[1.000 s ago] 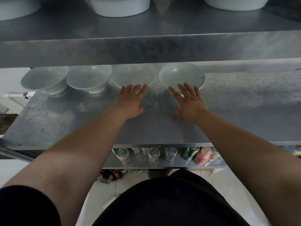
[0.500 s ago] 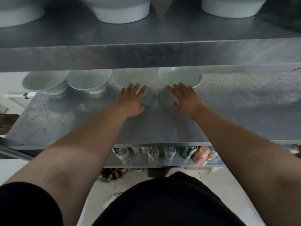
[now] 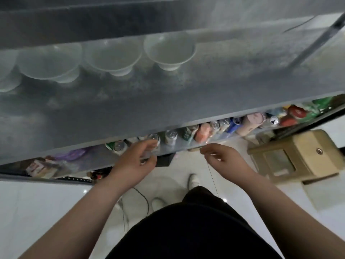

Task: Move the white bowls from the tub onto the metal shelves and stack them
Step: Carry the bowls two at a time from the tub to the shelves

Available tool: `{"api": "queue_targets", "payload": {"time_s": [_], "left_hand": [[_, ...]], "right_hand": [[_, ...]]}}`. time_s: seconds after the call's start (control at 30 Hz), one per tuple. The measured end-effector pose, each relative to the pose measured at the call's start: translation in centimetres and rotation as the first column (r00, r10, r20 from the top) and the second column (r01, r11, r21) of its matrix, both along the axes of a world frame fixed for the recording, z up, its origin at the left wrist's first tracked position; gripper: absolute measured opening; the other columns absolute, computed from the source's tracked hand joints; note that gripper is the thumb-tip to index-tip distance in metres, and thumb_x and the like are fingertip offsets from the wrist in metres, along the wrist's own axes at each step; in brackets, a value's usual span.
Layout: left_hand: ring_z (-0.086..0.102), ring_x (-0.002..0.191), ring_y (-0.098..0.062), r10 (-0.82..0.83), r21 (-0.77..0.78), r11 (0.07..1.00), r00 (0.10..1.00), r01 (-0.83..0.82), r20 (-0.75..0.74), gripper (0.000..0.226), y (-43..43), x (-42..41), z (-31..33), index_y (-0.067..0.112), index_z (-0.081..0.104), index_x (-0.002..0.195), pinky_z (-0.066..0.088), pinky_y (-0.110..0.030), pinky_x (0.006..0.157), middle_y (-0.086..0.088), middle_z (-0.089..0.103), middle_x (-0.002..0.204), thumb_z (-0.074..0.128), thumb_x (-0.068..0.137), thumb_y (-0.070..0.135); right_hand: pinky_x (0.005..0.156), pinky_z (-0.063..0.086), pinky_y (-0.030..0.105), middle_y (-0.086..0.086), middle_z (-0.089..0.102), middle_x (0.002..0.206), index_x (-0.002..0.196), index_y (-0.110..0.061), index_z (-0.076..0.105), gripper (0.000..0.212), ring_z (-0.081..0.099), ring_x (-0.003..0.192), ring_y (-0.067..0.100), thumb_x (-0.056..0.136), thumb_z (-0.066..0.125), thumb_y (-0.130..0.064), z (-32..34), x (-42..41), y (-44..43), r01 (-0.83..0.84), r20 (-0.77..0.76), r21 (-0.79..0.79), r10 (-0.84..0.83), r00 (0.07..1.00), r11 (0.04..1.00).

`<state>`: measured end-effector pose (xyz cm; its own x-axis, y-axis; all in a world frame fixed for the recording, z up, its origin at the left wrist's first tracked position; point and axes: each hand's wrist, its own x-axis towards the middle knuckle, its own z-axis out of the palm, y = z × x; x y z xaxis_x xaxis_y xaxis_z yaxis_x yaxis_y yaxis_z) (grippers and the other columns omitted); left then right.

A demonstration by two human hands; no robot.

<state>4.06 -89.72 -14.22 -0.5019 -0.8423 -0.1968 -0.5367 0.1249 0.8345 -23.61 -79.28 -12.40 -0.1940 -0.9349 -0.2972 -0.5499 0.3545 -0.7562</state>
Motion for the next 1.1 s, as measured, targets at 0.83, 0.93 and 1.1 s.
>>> {"api": "queue_targets", "payload": {"time_s": [0.83,0.93,1.1], "left_hand": [[0.056,0.114,0.005,-0.71,0.228,0.69,0.703,0.687,0.032,0.034,13.3,-20.9,0.8,0.045,0.056,0.118,0.045,-0.022,0.095,0.023,0.063,0.117,0.06,0.094,0.021],[0.056,0.113,0.006,-0.856,0.231,0.511,0.513,0.828,0.055,0.034,13.6,-22.3,0.4,0.042,0.057,0.117,0.045,-0.019,0.094,0.023,0.064,0.118,0.061,0.093,0.02],[0.055,0.111,0.008,-0.985,0.234,0.166,0.15,0.958,0.085,0.034,14.2,-23.2,0.0,0.043,0.056,0.118,0.044,-0.016,0.092,0.025,0.061,0.118,0.061,0.092,0.022]], "right_hand": [[0.067,0.04,0.003,-0.021,0.071,0.099,0.098,-0.033,0.069,0.014,0.064,0.089,-0.006,0.093,0.061,-0.023,-0.6,-3.2,32.5,0.81,0.141,0.181,-0.83,0.54,0.558],[0.069,0.042,0.003,-0.022,0.07,0.1,0.1,-0.034,0.069,0.015,0.064,0.09,-0.007,0.093,0.061,-0.023,0.7,-0.9,34.1,0.916,0.121,0.154,-0.927,0.354,0.37],[0.076,0.043,0.008,-0.025,0.069,0.101,0.099,-0.038,0.068,0.016,0.061,0.096,-0.011,0.093,0.06,-0.026,2.1,6.2,35.4,0.995,0.077,0.096,-0.997,0.011,0.019]]}}
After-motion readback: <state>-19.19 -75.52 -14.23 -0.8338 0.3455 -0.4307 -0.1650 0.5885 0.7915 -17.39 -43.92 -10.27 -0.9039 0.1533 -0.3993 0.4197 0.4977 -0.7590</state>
